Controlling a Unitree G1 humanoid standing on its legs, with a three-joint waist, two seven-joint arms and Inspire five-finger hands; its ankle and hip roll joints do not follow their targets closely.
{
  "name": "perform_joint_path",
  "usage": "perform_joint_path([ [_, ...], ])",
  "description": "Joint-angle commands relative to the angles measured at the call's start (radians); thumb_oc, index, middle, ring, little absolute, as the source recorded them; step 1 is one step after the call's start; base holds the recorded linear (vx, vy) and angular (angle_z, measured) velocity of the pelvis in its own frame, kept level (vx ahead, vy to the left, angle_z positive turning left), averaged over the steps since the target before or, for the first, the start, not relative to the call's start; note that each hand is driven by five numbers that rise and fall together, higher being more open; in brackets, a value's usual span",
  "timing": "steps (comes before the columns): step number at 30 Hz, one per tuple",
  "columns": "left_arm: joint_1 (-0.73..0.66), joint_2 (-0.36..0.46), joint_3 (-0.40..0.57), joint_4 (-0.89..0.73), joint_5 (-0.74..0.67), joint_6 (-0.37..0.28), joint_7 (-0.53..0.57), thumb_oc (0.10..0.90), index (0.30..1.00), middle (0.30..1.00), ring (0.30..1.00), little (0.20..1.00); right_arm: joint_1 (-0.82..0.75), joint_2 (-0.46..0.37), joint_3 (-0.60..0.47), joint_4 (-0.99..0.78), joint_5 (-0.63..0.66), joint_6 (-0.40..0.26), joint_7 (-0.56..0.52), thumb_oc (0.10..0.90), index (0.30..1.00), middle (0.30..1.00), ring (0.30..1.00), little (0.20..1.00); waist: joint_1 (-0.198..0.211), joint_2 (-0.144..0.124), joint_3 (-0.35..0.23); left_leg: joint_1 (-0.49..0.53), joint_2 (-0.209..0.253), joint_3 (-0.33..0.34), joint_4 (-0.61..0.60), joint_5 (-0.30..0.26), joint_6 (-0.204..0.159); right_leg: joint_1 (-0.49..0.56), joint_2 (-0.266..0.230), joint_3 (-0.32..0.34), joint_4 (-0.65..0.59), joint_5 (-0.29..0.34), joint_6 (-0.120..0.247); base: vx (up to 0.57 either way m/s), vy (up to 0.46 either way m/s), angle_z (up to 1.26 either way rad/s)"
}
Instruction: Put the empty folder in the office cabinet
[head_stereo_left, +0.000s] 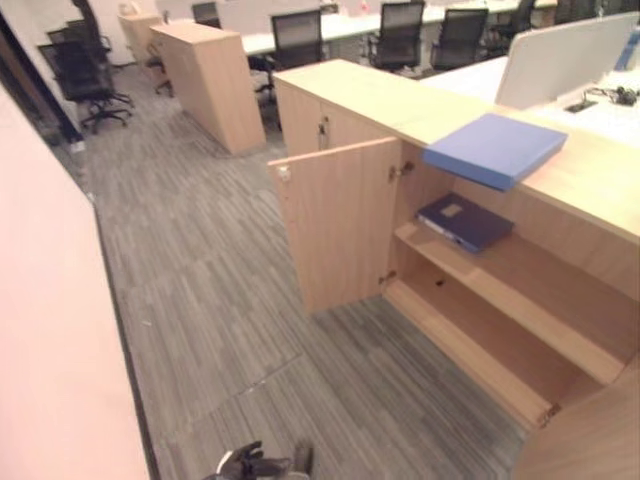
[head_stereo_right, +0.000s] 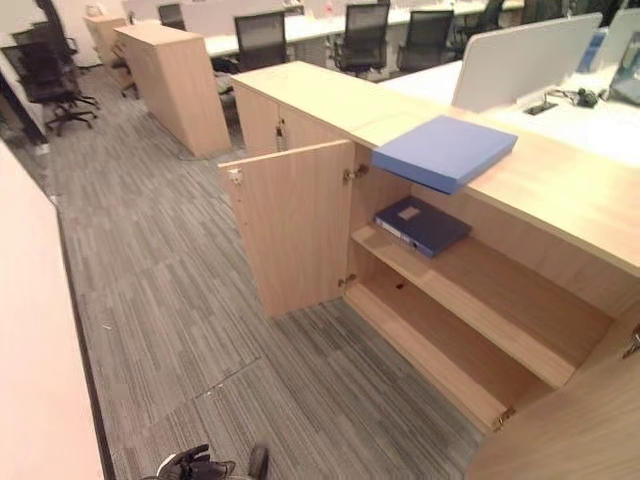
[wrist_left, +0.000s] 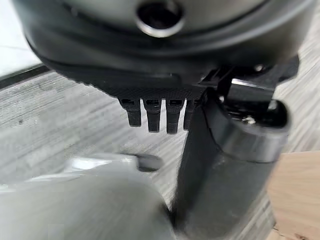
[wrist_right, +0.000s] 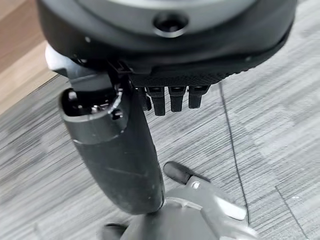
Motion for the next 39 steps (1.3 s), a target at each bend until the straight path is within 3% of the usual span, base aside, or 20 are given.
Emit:
perform_joint_path([
  [1, 0.100, -0.014, -0.057, 0.098, 0.043, 0.024, 0.021, 0.800, 0.900, 0.900, 0.900, 0.900, 0.010, 0.006, 0.008, 0.021, -0.015, -0.009, 0.002, 0.800, 0.900, 0.900, 0.900, 0.900, 0.028, -0.004, -0.022, -0.017, -0.034, -0.077, 0.011, -0.035, 0.052, 0.084, -0.063, 0.073, 0.071, -0.145, 0.091, 0.34, 0.175, -0.55],
  [2, 0.102, -0.021, -0.053, 0.108, 0.043, 0.024, 0.022, 0.800, 0.900, 0.900, 0.900, 0.900, 0.016, 0.011, 0.005, 0.024, -0.025, -0.009, 0.006, 0.800, 0.900, 0.900, 0.900, 0.900, 0.027, 0.003, -0.037, -0.010, -0.040, -0.102, 0.011, -0.020, 0.050, 0.096, -0.065, 0.085, 0.063, -0.150, 0.100, 0.49, 0.298, -1.01],
  [3, 0.103, -0.022, -0.054, 0.112, 0.044, 0.018, 0.027, 0.800, 0.900, 0.900, 0.900, 0.900, 0.023, 0.014, -0.002, 0.024, -0.030, -0.005, 0.009, 0.800, 0.900, 0.900, 0.900, 0.900, 0.022, 0.001, -0.059, 0.015, -0.056, -0.085, 0.011, -0.005, 0.053, 0.106, -0.096, 0.100, 0.064, -0.144, 0.120, 0.36, 0.235, -1.28],
  [4, 0.103, -0.022, -0.054, 0.112, 0.044, 0.018, 0.027, 0.800, 0.900, 0.900, 0.900, 0.900, 0.023, 0.014, -0.002, 0.024, -0.030, -0.005, 0.009, 0.800, 0.900, 0.900, 0.900, 0.900, 0.024, 0.001, -0.059, 0.016, -0.056, -0.083, 0.011, -0.005, 0.053, 0.106, -0.097, 0.101, 0.064, -0.144, 0.120, 0.36, 0.244, -1.30],
  [8, 0.106, -0.006, -0.053, 0.103, 0.063, 0.014, 0.024, 0.800, 0.900, 0.900, 0.900, 0.900, 0.031, 0.035, -0.002, 0.019, -0.031, -0.003, 0.024, 0.800, 0.900, 0.900, 0.900, 0.900, 0.025, -0.022, -0.114, 0.058, -0.100, -0.020, 0.011, -0.045, 0.095, 0.073, -0.177, 0.137, 0.102, -0.107, 0.177, 0.29, 0.232, -0.62],
  [10, 0.104, 0.005, -0.056, 0.091, 0.079, 0.011, 0.026, 0.800, 0.900, 0.900, 0.900, 0.900, 0.030, 0.042, 0.005, 0.012, -0.039, -0.002, 0.031, 0.800, 0.900, 0.900, 0.900, 0.900, 0.029, -0.027, -0.130, 0.086, -0.134, 0.000, 0.011, -0.073, 0.129, 0.044, -0.221, 0.154, 0.159, -0.064, 0.207, 0.31, 0.310, -0.50],
  [11, 0.100, 0.013, -0.061, 0.082, 0.093, 0.010, 0.026, 0.800, 0.900, 0.900, 0.900, 0.900, 0.020, 0.038, 0.001, -0.004, -0.039, -0.004, 0.030, 0.800, 0.900, 0.900, 0.900, 0.900, 0.027, -0.022, -0.138, 0.114, -0.162, 0.020, 0.011, -0.100, 0.155, 0.009, -0.259, 0.161, 0.231, -0.007, 0.228, 0.24, 0.262, -0.19],
  [12, 0.100, 0.013, -0.062, 0.082, 0.093, 0.010, 0.026, 0.800, 0.900, 0.900, 0.900, 0.900, 0.020, 0.038, 0.001, -0.004, -0.039, -0.004, 0.030, 0.800, 0.900, 0.900, 0.900, 0.900, 0.028, -0.022, -0.138, 0.114, -0.162, 0.021, 0.011, -0.100, 0.155, 0.008, -0.259, 0.162, 0.232, -0.008, 0.228, 0.21, 0.250, -0.29],
  [14, 0.100, 0.017, -0.068, 0.075, 0.104, 0.009, 0.029, 0.800, 0.900, 0.900, 0.900, 0.900, 0.010, 0.035, 0.004, -0.021, -0.044, -0.008, 0.028, 0.800, 0.900, 0.900, 0.900, 0.900, 0.023, -0.010, -0.137, 0.148, -0.187, 0.037, 0.011, -0.126, 0.179, -0.049, -0.300, 0.154, 0.352, 0.059, 0.233, 0.14, 0.218, -0.43],
  [16, 0.101, 0.017, -0.073, 0.069, 0.107, 0.013, 0.027, 0.800, 0.900, 0.900, 0.900, 0.900, -0.002, 0.032, 0.007, -0.036, -0.048, -0.010, 0.020, 0.800, 0.900, 0.900, 0.900, 0.900, 0.026, 0.003, -0.122, 0.185, -0.205, 0.060, 0.011, -0.155, 0.205, -0.116, -0.361, 0.093, 0.511, 0.149, 0.203, 0.15, 0.268, -0.27],
  [19, 0.106, 0.026, -0.073, 0.073, 0.122, 0.020, 0.027, 0.800, 0.900, 0.900, 0.900, 0.900, -0.005, 0.046, 0.014, -0.061, -0.043, -0.020, 0.009, 0.800, 0.900, 0.900, 0.900, 0.900, 0.034, 0.008, -0.102, 0.243, -0.211, 0.118, 0.011, -0.215, 0.212, -0.128, -0.455, -0.113, 0.603, 0.136, 0.194, 0.19, 0.177, -0.56],
  [20, 0.105, 0.027, -0.072, 0.075, 0.125, 0.022, 0.027, 0.800, 0.900, 0.900, 0.900, 0.900, -0.010, 0.050, 0.019, -0.066, -0.041, -0.022, 0.007, 0.800, 0.900, 0.900, 0.900, 0.900, 0.034, 0.007, -0.096, 0.253, -0.207, 0.136, 0.011, -0.229, 0.211, -0.128, -0.461, -0.164, 0.585, 0.114, 0.196, 0.10, 0.018, -0.63],
  [22, 0.101, 0.031, -0.066, 0.081, 0.116, 0.023, 0.024, 0.800, 0.900, 0.900, 0.900, 0.900, -0.032, 0.054, 0.024, -0.078, -0.038, -0.024, 0.004, 0.800, 0.900, 0.900, 0.900, 0.900, 0.037, 0.019, -0.085, 0.256, -0.175, 0.173, 0.011, -0.243, 0.198, -0.169, -0.428, -0.238, 0.534, 0.055, 0.194, 0.07, -0.058, -0.40],
  [24, 0.102, 0.025, -0.061, 0.087, 0.107, 0.025, 0.022, 0.800, 0.900, 0.900, 0.900, 0.900, -0.057, 0.053, 0.030, -0.083, -0.035, -0.026, 0.003, 0.800, 0.900, 0.900, 0.900, 0.900, 0.039, 0.037, -0.069, 0.266, -0.145, 0.212, 0.011, -0.255, 0.190, -0.234, -0.390, -0.296, 0.453, 0.042, 0.206, 0.08, -0.092, -0.73],
  [26, 0.108, 0.022, -0.055, 0.097, 0.108, 0.029, 0.021, 0.800, 0.900, 0.900, 0.900, 0.900, -0.074, 0.055, 0.040, -0.085, -0.034, -0.027, 0.003, 0.800, 0.900, 0.900, 0.900, 0.900, 0.035, 0.040, -0.046, 0.293, -0.125, 0.241, 0.011, -0.264, 0.182, -0.283, -0.341, -0.321, 0.349, 0.071, 0.218, 0.12, -0.142, -0.52],
  [29, 0.115, 0.029, -0.037, 0.100, 0.109, 0.029, 0.019, 0.800, 0.900, 0.900, 0.900, 0.900, -0.081, 0.059, 0.039, -0.088, -0.025, -0.024, 0.005, 0.800, 0.900, 0.900, 0.900, 0.900, 0.036, 0.026, -0.027, 0.329, -0.114, 0.273, 0.011, -0.278, 0.167, -0.306, -0.296, -0.375, 0.168, 0.139, 0.240, 0.20, -0.218, -0.62],
  [30, 0.115, 0.035, -0.024, 0.102, 0.118, 0.028, 0.017, 0.800, 0.900, 0.900, 0.900, 0.900, -0.066, 0.063, 0.036, -0.083, -0.019, -0.023, 0.004, 0.800, 0.900, 0.900, 0.900, 0.900, 0.035, 0.009, -0.025, 0.343, -0.108, 0.274, 0.011, -0.293, 0.162, -0.279, -0.273, -0.368, 0.107, 0.140, 0.230, 0.21, -0.228, -0.48],
  [34, 0.125, 0.034, -0.017, 0.108, 0.129, 0.034, 0.014, 0.800, 0.900, 0.900, 0.900, 0.900, -0.041, 0.064, 0.033, -0.069, -0.023, -0.020, 0.006, 0.800, 0.900, 0.900, 0.900, 0.900, 0.031, 0.004, -0.043, 0.356, -0.085, 0.266, 0.011, -0.304, 0.156, -0.260, -0.254, -0.370, 0.119, 0.134, 0.218, 0.24, -0.202, 0.08],
  [37, 0.114, 0.030, -0.022, 0.107, 0.126, 0.033, 0.006, 0.800, 0.900, 0.900, 0.900, 0.900, -0.031, 0.054, 0.027, -0.059, -0.025, -0.019, 0.010, 0.800, 0.900, 0.900, 0.900, 0.900, 0.018, 0.011, -0.052, 0.369, -0.051, 0.259, 0.011, -0.311, 0.144, -0.261, -0.244, -0.367, 0.163, 0.093, 0.198, 0.26, -0.200, 0.23],
  [39, 0.091, 0.034, -0.046, 0.090, 0.132, 0.030, 0.009, 0.800, 0.900, 0.900, 0.900, 0.900, -0.022, 0.047, 0.032, -0.056, -0.022, -0.020, 0.012, 0.800, 0.900, 0.900, 0.900, 0.900, 0.006, 0.010, -0.052, 0.396, -0.001, 0.260, 0.020, -0.321, 0.124, -0.258, -0.229, -0.359, 0.215, 0.037, 0.172, 0.29, -0.297, 0.10],
])
